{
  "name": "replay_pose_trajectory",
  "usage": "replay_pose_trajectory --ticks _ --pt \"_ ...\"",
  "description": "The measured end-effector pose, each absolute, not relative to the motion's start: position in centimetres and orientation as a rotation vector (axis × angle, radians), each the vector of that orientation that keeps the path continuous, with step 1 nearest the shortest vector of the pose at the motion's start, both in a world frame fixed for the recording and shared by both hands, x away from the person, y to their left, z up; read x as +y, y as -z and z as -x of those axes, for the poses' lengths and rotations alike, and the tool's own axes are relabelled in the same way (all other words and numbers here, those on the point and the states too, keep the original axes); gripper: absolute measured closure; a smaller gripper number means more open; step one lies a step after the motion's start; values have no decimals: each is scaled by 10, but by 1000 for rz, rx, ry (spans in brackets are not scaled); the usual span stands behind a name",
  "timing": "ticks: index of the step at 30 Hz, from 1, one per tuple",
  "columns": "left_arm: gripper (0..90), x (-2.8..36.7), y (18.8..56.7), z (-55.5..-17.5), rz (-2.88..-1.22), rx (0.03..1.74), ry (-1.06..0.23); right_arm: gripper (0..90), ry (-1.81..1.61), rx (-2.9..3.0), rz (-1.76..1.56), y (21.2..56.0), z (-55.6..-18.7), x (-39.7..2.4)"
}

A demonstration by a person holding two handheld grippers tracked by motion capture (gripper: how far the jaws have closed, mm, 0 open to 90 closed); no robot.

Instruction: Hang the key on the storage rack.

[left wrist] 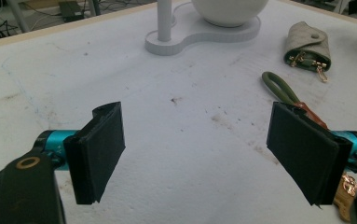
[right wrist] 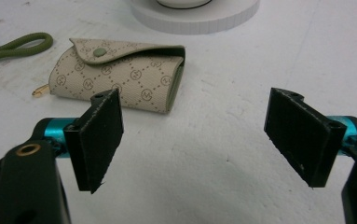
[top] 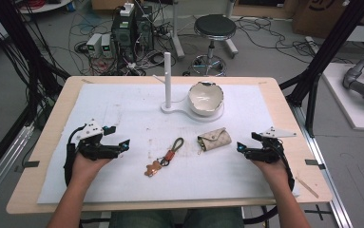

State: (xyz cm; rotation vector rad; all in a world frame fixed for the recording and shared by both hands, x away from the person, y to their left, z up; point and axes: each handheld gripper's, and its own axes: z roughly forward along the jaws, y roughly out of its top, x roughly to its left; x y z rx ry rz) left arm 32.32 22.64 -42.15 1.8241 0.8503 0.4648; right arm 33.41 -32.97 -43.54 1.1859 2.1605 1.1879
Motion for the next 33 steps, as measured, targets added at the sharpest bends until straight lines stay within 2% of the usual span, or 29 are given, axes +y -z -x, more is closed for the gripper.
replay_pose_trajectory --ticks 14,22,26,33 --pt "180 221 422 -320 -1839 854 -463 199 -1120 2193 -1156 439 -336 -327" --pt "159 196 422 -312 -1850 859 -454 200 -1084 2211 -1140 440 -339 -318" --pt "160 172 427 -313 -1912 826 -386 200 -1083 2213 -1143 441 -340 -320" --pt "160 142 433 -320 -1961 803 -348 200 -1090 2211 -1147 441 -340 -320"
